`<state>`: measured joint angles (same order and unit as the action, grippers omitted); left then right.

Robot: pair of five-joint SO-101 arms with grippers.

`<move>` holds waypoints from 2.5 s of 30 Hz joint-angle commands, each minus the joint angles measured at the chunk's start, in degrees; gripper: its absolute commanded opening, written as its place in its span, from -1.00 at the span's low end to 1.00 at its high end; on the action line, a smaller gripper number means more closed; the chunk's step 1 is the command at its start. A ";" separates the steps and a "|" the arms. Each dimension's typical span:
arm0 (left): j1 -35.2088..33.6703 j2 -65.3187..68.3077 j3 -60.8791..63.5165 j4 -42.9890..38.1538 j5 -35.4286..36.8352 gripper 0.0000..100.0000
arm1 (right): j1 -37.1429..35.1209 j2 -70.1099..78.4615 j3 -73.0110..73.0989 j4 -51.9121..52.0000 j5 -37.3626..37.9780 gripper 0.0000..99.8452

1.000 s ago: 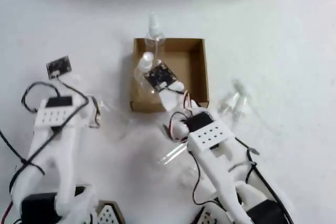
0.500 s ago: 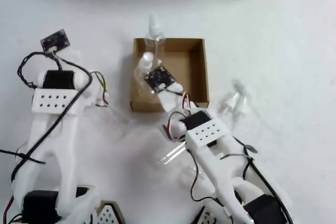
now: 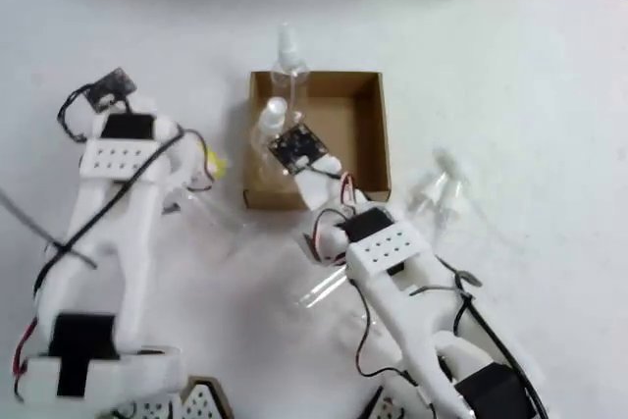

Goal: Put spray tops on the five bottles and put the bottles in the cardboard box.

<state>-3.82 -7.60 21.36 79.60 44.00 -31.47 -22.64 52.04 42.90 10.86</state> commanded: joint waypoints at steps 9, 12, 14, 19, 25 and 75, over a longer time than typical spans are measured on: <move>0.57 17.10 -6.15 -5.01 5.71 -0.20 | 0.75 -0.13 -2.81 -1.01 0.44 -0.96; 0.48 19.21 -6.15 -5.89 5.89 -0.20 | 0.75 -0.13 -2.81 -1.01 0.44 -0.96; -0.13 20.09 -6.33 -7.03 7.65 -0.20 | 0.75 -0.13 -2.81 -1.01 0.44 -0.96; -2.15 20.79 -6.24 -9.58 8.35 -0.20 | 0.75 -0.13 -2.81 -1.01 0.44 -0.96; -2.59 20.97 -5.89 -11.08 8.53 -0.20 | 0.75 -0.13 -2.73 -1.01 0.44 -0.96; -0.22 20.26 -9.49 -2.81 -37.63 -0.51 | 3.12 -0.04 -2.55 -1.01 0.44 -0.96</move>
<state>-4.26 13.85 17.05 72.66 6.29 -28.92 -22.64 52.04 42.90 10.86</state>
